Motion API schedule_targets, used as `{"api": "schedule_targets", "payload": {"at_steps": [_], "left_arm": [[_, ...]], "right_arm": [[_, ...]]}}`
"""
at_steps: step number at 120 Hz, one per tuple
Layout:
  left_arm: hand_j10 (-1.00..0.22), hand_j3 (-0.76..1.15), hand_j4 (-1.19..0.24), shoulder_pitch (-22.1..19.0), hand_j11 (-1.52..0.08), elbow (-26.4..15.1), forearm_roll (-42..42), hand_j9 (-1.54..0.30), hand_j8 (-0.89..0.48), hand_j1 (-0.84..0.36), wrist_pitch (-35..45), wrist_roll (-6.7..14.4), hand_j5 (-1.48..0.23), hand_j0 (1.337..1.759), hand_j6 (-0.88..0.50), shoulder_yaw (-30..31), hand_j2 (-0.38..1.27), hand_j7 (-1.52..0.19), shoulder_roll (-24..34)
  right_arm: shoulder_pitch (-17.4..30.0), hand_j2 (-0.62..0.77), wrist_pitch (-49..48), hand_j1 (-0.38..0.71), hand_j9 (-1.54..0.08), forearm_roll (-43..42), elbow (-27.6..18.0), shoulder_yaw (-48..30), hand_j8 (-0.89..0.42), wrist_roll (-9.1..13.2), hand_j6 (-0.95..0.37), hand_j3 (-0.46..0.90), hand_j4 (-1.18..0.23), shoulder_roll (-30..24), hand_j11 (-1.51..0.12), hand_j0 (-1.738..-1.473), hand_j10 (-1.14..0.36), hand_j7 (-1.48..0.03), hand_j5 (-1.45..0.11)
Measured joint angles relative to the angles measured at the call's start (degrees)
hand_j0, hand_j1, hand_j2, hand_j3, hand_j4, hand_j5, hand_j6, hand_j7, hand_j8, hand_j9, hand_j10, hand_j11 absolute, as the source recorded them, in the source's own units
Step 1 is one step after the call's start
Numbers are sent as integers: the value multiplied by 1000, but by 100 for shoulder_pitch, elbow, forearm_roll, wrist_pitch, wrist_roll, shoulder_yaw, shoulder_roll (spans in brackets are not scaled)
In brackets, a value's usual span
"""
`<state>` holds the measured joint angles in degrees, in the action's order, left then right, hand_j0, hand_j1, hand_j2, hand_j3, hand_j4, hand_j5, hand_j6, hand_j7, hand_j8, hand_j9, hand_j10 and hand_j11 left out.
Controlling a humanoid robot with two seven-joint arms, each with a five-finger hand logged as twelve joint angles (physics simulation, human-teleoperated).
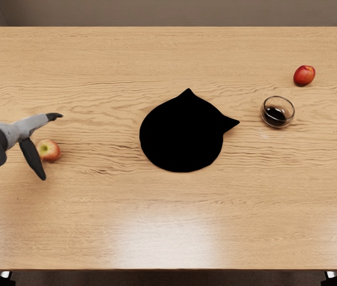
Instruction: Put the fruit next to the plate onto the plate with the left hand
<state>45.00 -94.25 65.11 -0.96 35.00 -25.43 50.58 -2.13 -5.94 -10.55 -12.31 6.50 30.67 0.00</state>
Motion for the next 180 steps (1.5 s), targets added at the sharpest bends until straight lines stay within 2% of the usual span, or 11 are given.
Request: {"api": "schedule_targets", "payload": {"at_steps": [22,62,146,155,171,174,176,180], "left_arm": [[-120,0,-121,-86,-149,102,55,-149,-122,215,197,0,-150,1658,-123,72,26,-149,-12],[-203,0,-203,-71,-256,437,522,-256,-205,117,1307,0,-257,1658,-205,656,44,-256,-351],[-369,-5,-370,-148,-474,665,553,-475,-371,-85,1441,0,-475,1657,-371,743,76,-475,-628],[-386,188,-387,-167,-493,668,556,-493,-388,-112,1442,0,-493,1660,-388,743,6,-493,-642],[-414,325,-414,-176,-527,670,555,-526,-414,-148,1442,0,-528,1656,-415,747,-5,-528,-645],[-421,360,-420,-176,-534,671,557,-531,-419,-157,1441,2,-536,1667,-421,746,-11,-535,-663],[-428,414,-426,-176,-539,672,560,-547,-407,-167,1440,8,-543,1678,-428,747,-22,-541,-681],[-444,453,-442,-184,-554,673,568,-615,-358,-188,1440,14,-558,1670,-445,746,-35,-555,-688]], "right_arm": [[-12,0,3,-349,0,1,1,0,0,0,0,0,0,0,0,-1658,0,0,0],[-33,0,3,-349,0,1,1,0,0,0,0,0,0,0,0,-1658,0,0,0],[-66,0,5,-349,0,0,1,0,0,0,0,0,0,0,0,-1658,0,0,0],[-67,0,5,-349,0,0,1,0,0,0,0,0,0,0,0,-1658,0,0,0],[-86,0,5,-349,0,0,1,0,0,0,0,0,0,0,0,-1658,0,0,0],[-87,0,5,-349,0,0,1,0,0,0,0,0,0,0,0,-1658,0,0,0],[-89,0,5,-349,0,0,1,0,0,0,0,0,0,0,0,-1658,0,0,0],[-90,0,5,-349,0,0,1,0,0,0,0,0,0,0,0,-1658,0,0,0]]}}
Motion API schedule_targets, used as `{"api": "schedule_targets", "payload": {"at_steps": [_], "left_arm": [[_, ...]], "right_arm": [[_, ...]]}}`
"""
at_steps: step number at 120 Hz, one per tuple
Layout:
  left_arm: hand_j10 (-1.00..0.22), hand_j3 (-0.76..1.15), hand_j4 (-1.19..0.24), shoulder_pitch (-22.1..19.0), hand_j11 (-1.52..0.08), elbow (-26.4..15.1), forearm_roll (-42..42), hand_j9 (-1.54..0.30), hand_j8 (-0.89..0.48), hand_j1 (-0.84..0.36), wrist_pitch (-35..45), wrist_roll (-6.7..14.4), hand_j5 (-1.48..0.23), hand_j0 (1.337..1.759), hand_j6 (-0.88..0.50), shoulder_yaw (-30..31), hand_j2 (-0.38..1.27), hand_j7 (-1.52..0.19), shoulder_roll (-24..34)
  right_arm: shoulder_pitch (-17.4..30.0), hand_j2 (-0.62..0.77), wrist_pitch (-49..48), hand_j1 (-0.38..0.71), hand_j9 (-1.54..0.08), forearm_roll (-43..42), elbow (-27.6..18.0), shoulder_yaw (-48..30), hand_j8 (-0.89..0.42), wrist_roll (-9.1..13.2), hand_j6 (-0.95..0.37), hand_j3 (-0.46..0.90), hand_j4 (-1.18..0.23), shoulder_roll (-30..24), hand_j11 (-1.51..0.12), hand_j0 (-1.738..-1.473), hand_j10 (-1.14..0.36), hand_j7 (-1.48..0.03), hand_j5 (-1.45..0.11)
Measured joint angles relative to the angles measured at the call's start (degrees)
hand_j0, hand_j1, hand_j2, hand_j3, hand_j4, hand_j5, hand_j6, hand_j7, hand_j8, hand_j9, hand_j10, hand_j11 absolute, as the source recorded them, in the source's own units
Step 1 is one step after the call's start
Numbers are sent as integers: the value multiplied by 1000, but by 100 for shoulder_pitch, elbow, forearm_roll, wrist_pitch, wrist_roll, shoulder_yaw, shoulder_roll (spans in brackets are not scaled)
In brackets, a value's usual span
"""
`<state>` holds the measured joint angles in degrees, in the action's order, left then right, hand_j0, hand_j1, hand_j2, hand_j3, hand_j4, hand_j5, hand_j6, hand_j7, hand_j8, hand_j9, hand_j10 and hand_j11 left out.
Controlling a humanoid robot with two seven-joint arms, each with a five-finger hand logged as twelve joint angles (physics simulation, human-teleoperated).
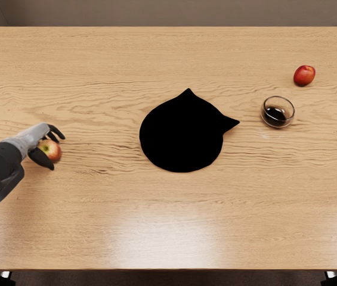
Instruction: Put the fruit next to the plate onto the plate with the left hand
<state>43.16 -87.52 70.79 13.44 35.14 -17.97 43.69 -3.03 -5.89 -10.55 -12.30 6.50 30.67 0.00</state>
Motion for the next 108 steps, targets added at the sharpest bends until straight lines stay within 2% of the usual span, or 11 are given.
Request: {"api": "schedule_targets", "payload": {"at_steps": [11,17,21,26,31,45,60,74,80,101,108], "left_arm": [[-444,558,-493,-9,-541,0,4,-673,-319,-242,-7,2,-626,1669,-497,-3,17,-621,-1],[-464,531,-520,-9,-516,-2,-3,-663,-341,-266,-11,-6,-667,1663,-492,-4,80,-663,10],[-477,488,-539,-9,-505,-10,-20,-593,-388,-272,-12,-18,-699,1654,-472,-5,112,-695,38],[-518,405,-565,-6,-579,-29,-43,-489,-444,-284,-12,-24,-741,1654,-441,-7,129,-737,79],[-559,330,-597,-7,-652,-61,-57,-561,-474,-317,-13,-19,-786,1654,-407,-11,146,-782,110],[-662,187,-679,-1,-840,-137,-82,-790,-360,-350,-24,-8,-919,1651,-335,-21,193,-915,126],[-614,101,-630,40,-989,-375,-109,-959,-265,-383,-29,-3,-1027,1646,-274,-41,251,-1028,373],[-542,57,-572,67,-1080,-623,-164,-1051,-189,-463,-36,-4,-1097,1642,-210,-127,429,-1096,451],[-513,45,-534,125,-1111,-770,-193,-1079,-157,-491,-54,-1,-1126,1638,-172,-248,451,-1122,517],[-483,19,-493,841,-1181,-1066,-435,-1139,-102,-512,-132,-5,-1193,1628,-122,-460,453,-1182,522],[-469,14,-477,969,-1196,-1099,-653,-1148,-87,-523,-321,-5,-1203,1625,-104,-601,465,-1191,488]], "right_arm": [[-8,0,0,-349,0,0,0,0,0,0,0,0,0,0,0,-1658,0,0,0],[-10,0,0,-349,0,0,0,0,0,0,0,0,0,0,0,-1658,0,0,0],[-14,0,0,-349,0,0,0,0,0,0,0,0,0,0,0,-1658,0,0,0],[-19,0,0,-349,0,0,0,0,0,0,0,0,0,0,0,-1658,0,0,0],[-29,0,0,-349,0,0,0,0,0,0,0,0,0,0,0,-1658,0,0,0],[-55,0,0,-349,0,2,0,0,0,0,0,0,0,0,0,-1658,0,0,0],[-78,0,0,-349,0,4,3,0,0,0,0,0,0,0,0,-1658,0,0,0],[-106,0,0,-349,0,7,7,0,0,0,0,0,0,0,0,-1658,0,0,0],[-117,0,3,-349,0,8,11,0,0,0,0,0,0,0,0,-1658,0,0,0],[-139,0,7,-349,0,9,11,-3,0,0,0,0,0,0,0,-1658,0,0,0],[-141,0,4,-349,0,9,10,-5,0,0,0,0,0,0,0,-1658,0,0,0]]}}
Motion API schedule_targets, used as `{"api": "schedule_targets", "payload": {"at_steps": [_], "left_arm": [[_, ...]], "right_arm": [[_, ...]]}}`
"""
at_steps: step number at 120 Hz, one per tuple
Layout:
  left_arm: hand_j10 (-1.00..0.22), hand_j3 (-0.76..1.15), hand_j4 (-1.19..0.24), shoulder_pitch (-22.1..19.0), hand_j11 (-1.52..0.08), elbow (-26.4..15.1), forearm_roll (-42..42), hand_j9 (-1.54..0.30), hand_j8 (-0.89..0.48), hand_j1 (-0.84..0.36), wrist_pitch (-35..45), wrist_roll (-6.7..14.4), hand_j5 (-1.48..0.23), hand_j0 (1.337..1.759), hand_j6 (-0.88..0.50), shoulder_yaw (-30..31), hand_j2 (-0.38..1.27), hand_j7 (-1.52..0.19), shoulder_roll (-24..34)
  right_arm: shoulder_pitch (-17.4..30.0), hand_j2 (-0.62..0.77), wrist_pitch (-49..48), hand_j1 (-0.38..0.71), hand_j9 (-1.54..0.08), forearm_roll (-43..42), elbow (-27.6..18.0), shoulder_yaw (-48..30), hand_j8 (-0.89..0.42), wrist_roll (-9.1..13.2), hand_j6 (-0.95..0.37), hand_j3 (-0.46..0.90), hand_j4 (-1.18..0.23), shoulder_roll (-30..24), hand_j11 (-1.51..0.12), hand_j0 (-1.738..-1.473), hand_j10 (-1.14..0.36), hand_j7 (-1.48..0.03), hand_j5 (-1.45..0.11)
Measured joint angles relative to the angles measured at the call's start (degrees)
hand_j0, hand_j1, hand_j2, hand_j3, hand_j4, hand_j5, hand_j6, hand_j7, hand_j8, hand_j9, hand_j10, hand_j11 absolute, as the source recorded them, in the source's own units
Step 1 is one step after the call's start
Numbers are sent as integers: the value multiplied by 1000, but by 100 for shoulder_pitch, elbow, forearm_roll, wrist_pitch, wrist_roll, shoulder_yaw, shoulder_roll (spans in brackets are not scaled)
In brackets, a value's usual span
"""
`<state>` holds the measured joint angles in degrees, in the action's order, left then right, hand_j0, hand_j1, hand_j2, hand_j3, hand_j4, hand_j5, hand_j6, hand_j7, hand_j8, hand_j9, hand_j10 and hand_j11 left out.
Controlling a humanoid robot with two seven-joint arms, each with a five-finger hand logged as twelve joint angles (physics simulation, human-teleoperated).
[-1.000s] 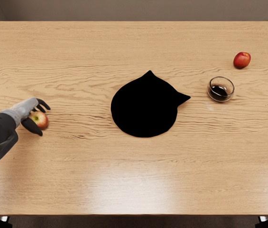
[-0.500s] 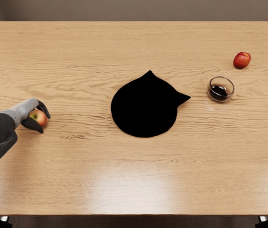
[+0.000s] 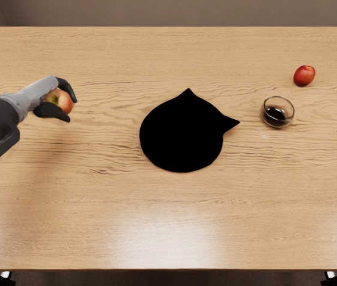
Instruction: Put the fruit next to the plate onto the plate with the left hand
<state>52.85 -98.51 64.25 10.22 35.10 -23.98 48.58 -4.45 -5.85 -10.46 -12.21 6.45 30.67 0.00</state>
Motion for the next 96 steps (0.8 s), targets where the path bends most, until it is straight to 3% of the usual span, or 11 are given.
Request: {"api": "schedule_targets", "payload": {"at_steps": [20,39,64,78,96], "left_arm": [[-471,6,-488,289,-1212,-9,-567,-1168,-99,-505,-652,0,-1213,1623,-118,-457,443,-1199,-337],[-471,3,-484,482,-1211,37,-849,-1184,-98,-528,-1009,4,-1235,1623,-123,-552,503,-1208,-1153],[-527,1,-592,524,-1214,329,-951,-1205,-168,-411,-1205,-3,-1213,1627,-203,-548,364,-1206,-2226],[-543,1,-619,521,-1216,798,-952,-1212,-173,-385,-1296,-5,-1199,1630,-213,-509,339,-1207,-2911],[-552,0,-642,714,-1215,1856,-920,-1223,-196,-370,-1368,-3,-1203,1632,-230,-476,324,-1213,-3470]], "right_arm": [[-11,0,-3,-349,0,5,-1,-2,0,0,0,0,0,0,0,-1658,0,0,0],[-33,0,-4,-349,0,33,-1,-3,0,0,0,0,0,0,0,-1658,0,0,0],[-40,0,-3,-349,0,43,-1,-2,0,0,0,0,0,0,0,-1658,0,0,0],[-48,0,-4,-349,0,38,-1,0,0,0,0,0,0,0,0,-1658,0,0,0],[-71,0,-1,-349,0,36,-1,2,0,0,0,0,0,0,0,-1658,0,0,0]]}}
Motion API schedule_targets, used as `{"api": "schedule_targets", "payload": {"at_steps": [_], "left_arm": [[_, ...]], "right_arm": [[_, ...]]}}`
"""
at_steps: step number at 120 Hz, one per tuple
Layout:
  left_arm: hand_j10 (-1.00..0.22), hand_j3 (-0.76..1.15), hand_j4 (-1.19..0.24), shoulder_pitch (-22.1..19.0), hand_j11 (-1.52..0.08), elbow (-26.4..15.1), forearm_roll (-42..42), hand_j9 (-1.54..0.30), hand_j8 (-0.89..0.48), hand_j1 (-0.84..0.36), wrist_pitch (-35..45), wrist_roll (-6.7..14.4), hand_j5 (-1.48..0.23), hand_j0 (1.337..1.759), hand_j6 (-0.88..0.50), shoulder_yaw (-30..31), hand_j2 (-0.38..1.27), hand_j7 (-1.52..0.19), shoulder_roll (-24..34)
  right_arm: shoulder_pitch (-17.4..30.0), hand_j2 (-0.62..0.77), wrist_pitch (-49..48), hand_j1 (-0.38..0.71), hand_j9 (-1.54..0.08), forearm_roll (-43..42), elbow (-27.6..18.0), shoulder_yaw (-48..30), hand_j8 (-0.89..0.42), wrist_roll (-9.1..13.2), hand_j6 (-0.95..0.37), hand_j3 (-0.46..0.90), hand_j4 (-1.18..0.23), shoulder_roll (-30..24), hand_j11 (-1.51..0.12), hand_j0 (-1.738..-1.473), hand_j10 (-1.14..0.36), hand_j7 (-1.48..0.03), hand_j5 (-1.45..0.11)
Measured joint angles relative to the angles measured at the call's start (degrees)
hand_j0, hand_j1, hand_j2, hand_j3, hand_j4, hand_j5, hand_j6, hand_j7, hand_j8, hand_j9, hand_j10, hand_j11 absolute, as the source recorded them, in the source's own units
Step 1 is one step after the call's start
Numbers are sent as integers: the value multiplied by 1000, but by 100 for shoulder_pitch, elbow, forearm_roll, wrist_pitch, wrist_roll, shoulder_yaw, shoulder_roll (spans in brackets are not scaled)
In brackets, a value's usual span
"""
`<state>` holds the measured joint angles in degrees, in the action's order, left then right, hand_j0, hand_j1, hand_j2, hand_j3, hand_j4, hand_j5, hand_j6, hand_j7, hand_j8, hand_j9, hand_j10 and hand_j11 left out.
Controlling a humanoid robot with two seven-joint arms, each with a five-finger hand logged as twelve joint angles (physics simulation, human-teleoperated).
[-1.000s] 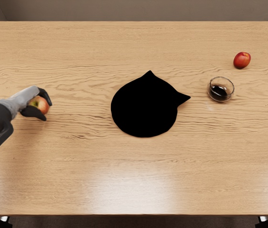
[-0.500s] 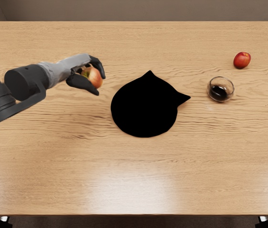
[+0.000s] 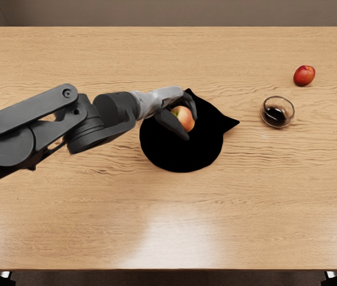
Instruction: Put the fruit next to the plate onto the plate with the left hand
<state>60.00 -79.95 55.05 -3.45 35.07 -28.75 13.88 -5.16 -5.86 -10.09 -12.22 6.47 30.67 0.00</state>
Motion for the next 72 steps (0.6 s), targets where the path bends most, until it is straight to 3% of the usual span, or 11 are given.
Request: {"api": "schedule_targets", "payload": {"at_steps": [23,32,43,56,72], "left_arm": [[-550,0,-641,397,-1218,1379,24,-1231,-193,-370,-59,1,-1203,1632,-228,100,326,-1219,-628],[-551,0,-643,468,-1219,1731,26,-1232,-192,-373,-65,1,-1202,1632,-229,214,328,-1219,-697],[-572,0,-686,474,-1049,1936,17,-1063,-249,-316,-38,-1,-1035,1638,-290,263,279,-1051,-836],[-472,0,-537,469,-791,2029,-5,-799,-274,-202,-12,-5,-783,1646,-307,252,192,-792,-915],[-383,0,-417,469,-591,2039,-21,-595,-281,-103,2,-6,-586,1652,-298,240,128,-591,-904]], "right_arm": [[-22,0,12,-349,0,-1,7,3,0,0,0,0,0,0,0,-1658,0,0,0],[-35,0,13,-349,0,-1,8,3,0,0,0,0,0,0,0,-1658,0,0,0],[-42,0,14,-349,0,-1,7,2,0,0,0,0,0,0,0,-1658,0,0,0],[-45,0,10,-349,0,1,3,-1,0,0,0,0,0,0,0,-1658,0,0,0],[-46,0,5,-349,0,4,1,-4,0,0,0,0,0,0,0,-1658,0,0,0]]}}
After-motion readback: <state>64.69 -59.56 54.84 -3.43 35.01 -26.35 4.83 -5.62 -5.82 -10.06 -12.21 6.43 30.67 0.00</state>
